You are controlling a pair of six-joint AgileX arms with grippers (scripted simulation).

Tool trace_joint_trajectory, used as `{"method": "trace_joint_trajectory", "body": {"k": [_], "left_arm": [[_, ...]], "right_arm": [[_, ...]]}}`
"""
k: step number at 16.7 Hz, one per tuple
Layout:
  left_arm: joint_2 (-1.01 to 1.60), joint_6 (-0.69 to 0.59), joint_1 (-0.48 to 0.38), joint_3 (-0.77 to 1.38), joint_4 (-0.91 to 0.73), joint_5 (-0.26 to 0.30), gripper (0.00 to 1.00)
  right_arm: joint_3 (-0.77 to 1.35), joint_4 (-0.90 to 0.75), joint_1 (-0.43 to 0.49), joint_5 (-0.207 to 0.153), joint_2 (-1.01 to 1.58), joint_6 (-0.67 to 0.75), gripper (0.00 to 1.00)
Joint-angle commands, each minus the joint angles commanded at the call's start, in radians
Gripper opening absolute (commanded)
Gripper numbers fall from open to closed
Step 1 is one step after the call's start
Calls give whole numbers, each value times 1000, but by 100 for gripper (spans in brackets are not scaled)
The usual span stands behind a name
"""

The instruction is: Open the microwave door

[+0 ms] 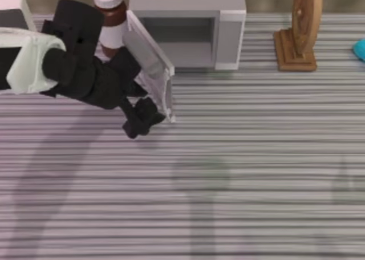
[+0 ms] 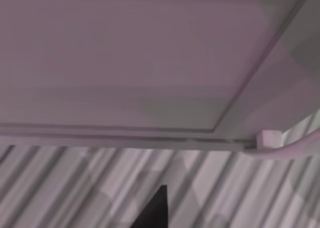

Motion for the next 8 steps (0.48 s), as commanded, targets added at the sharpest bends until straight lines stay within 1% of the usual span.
{"method": "trace_joint_trajectory", "body": {"k": [1,8], "left_arm": [[0,0,0,0,0,0,100],[0,0,0,0,0,0,100]], "right_arm": [[0,0,0,0,0,0,100],[0,0,0,0,0,0,100]]}}
